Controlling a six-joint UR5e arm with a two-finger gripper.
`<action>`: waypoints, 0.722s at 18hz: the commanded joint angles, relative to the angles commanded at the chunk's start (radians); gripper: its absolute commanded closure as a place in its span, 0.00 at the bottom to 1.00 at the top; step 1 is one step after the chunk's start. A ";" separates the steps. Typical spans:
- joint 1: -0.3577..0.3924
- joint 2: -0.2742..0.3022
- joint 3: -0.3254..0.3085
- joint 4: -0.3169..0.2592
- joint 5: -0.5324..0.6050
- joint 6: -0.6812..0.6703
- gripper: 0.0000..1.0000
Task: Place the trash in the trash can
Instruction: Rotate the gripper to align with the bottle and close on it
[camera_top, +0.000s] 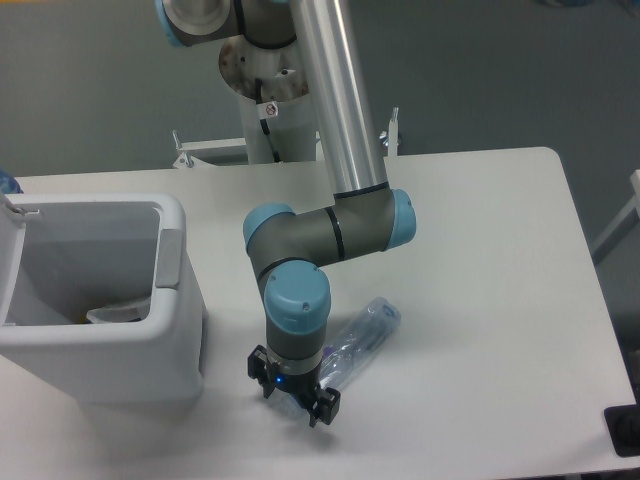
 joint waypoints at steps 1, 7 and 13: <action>-0.003 0.000 -0.002 0.000 0.011 0.000 0.13; -0.003 0.002 -0.006 0.000 0.017 -0.002 0.32; -0.008 0.005 -0.005 -0.002 0.018 -0.015 0.45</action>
